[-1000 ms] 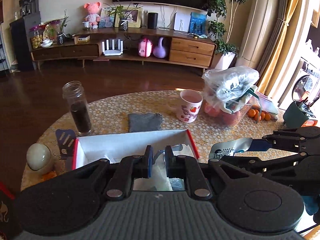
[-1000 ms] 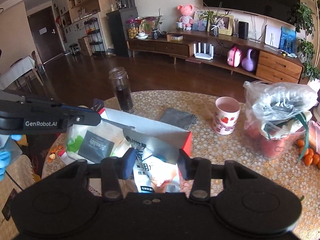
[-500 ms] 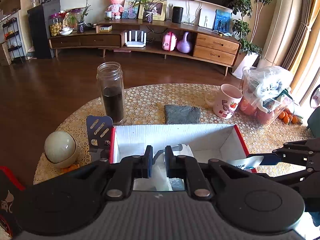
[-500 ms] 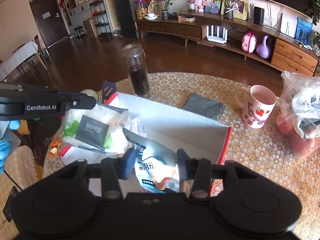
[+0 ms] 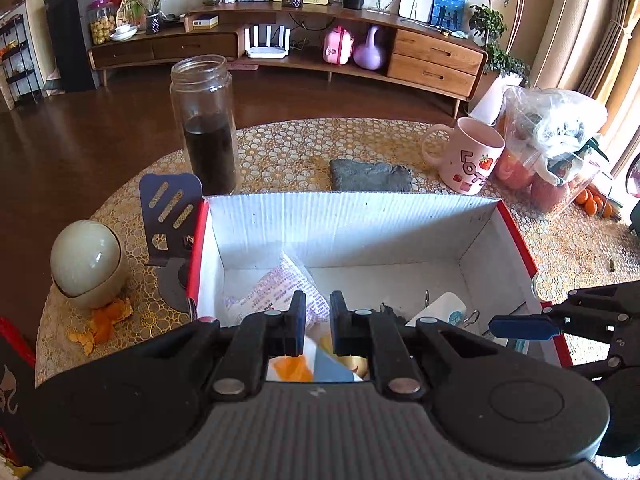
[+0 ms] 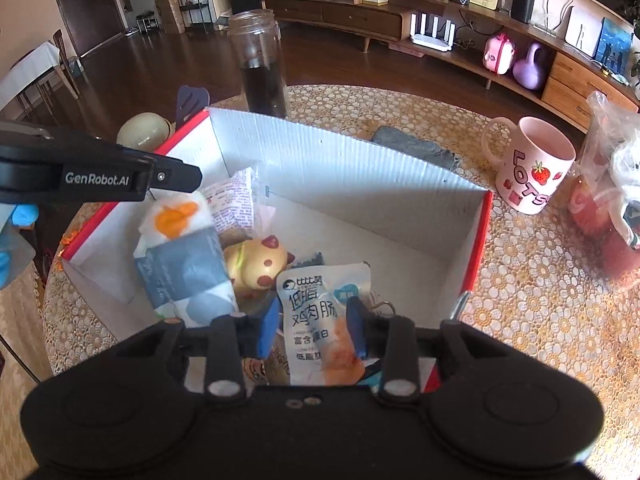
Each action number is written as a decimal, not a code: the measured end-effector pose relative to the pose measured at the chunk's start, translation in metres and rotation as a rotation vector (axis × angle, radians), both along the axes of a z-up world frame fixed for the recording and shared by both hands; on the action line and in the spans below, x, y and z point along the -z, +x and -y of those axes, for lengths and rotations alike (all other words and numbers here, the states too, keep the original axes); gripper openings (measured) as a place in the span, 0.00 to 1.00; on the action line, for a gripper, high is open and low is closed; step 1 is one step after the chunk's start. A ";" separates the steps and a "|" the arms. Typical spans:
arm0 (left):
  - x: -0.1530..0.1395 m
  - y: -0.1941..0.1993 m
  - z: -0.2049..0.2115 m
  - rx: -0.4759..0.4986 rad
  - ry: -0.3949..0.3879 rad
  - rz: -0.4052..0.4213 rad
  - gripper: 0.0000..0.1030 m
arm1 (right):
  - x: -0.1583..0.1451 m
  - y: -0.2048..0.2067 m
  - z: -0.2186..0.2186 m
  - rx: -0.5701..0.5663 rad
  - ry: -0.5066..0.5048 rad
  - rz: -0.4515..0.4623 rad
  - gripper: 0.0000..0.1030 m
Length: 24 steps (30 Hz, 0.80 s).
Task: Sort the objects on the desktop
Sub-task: 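Open the left tool to drop the wipes packet while the right tool drops the sausage pouch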
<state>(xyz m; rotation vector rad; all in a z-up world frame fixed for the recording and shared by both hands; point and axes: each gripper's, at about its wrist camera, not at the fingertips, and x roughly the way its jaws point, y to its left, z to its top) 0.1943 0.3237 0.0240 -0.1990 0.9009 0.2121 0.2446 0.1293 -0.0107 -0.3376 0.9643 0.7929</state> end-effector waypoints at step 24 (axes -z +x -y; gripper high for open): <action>-0.026 -0.039 0.043 0.003 0.054 0.033 0.12 | -0.031 -0.037 0.040 -0.060 0.090 0.089 0.76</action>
